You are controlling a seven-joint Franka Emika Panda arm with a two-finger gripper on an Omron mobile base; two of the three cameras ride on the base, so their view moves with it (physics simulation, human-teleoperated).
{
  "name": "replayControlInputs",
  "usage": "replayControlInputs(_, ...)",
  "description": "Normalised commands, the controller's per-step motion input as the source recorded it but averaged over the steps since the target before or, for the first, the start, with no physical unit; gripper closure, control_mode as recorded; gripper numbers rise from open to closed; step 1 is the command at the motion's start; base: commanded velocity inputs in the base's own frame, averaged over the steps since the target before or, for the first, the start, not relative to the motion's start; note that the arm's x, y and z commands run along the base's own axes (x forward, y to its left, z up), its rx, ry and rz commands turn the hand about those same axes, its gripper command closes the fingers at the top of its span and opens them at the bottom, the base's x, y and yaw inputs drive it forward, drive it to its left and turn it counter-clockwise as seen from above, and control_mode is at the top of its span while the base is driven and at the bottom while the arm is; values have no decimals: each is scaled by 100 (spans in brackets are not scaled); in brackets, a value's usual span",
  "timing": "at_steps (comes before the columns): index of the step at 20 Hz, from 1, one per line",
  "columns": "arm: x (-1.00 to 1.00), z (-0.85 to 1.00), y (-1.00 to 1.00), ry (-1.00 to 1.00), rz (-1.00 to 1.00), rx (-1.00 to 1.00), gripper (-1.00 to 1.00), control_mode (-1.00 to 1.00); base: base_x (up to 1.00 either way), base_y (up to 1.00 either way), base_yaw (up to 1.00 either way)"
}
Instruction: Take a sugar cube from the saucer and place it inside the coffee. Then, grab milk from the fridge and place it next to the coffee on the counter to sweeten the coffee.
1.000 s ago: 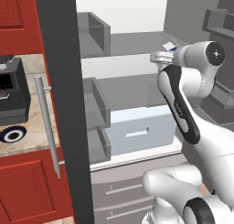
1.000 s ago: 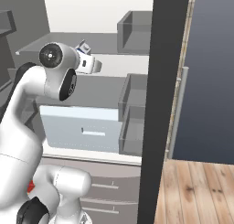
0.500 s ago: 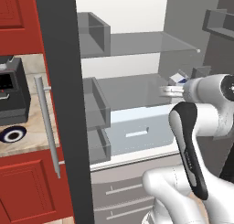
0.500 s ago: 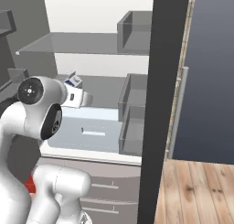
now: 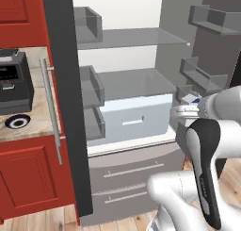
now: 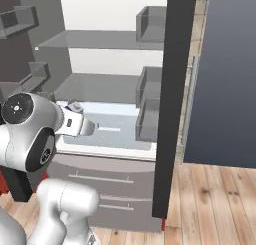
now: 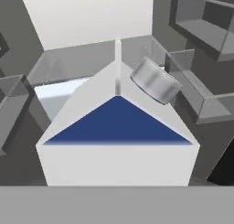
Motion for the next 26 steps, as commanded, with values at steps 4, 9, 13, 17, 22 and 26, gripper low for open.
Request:
replayControlInputs(4, 0, 0, 0, 0, 0, 0, 100, 100, -100, 46, 10)
replayControlInputs(9, 0, 0, 0, 0, 0, 0, 100, 100, -100, 89, 16)
replayControlInputs(13, 0, 0, 0, 0, 0, 0, 100, 100, -84, 100, 19)
replayControlInputs(17, 0, 0, 0, 0, 0, 0, 100, 100, -11, 100, 17)
replayControlInputs(22, 0, 0, 0, 0, 0, 0, 100, 100, 69, 87, 7)
replayControlInputs(26, 0, 0, 0, 0, 0, 0, 100, 100, 99, 59, 0)
